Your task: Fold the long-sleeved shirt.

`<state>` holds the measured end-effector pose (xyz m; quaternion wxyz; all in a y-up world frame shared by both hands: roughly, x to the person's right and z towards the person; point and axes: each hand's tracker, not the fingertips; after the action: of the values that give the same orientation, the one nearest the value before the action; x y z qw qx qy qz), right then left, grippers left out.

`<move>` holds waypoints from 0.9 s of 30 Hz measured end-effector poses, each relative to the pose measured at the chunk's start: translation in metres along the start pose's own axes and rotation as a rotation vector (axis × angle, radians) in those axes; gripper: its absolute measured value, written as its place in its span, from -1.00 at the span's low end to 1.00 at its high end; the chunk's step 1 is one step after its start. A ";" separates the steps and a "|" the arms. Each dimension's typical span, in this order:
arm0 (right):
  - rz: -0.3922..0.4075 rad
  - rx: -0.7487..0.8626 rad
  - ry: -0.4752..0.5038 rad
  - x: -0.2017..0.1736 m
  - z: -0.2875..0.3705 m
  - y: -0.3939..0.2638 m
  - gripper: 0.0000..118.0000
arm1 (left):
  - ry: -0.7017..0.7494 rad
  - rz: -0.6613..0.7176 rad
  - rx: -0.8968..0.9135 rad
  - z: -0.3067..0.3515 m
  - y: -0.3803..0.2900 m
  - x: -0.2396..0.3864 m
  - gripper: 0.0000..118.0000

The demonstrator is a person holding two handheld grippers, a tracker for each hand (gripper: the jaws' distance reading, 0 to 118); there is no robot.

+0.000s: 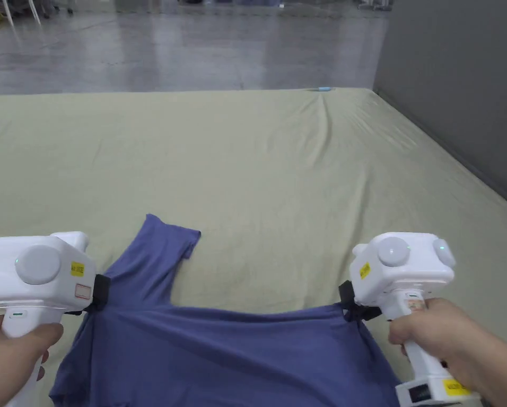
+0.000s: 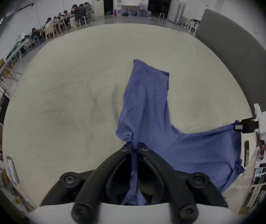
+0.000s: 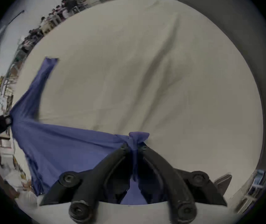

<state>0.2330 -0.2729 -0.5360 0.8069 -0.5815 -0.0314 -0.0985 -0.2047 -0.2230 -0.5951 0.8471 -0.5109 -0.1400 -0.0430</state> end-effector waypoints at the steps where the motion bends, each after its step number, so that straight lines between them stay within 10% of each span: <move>1: 0.039 0.040 -0.012 -0.004 0.021 0.006 -0.96 | -0.010 -0.001 0.012 0.011 0.007 -0.003 -1.00; 16: 0.276 0.508 -0.208 -0.098 0.320 0.209 -0.96 | 0.128 -0.016 0.415 0.213 0.228 -0.025 -1.00; 27: 0.193 0.747 -0.317 -0.147 0.450 0.300 -0.96 | 0.174 0.117 0.641 0.322 0.336 -0.018 -1.00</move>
<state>0.1764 0.2616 -0.6952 0.9531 -0.2569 -0.1344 0.0866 -0.2112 0.2173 -0.7458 0.9744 -0.2201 -0.0441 0.0085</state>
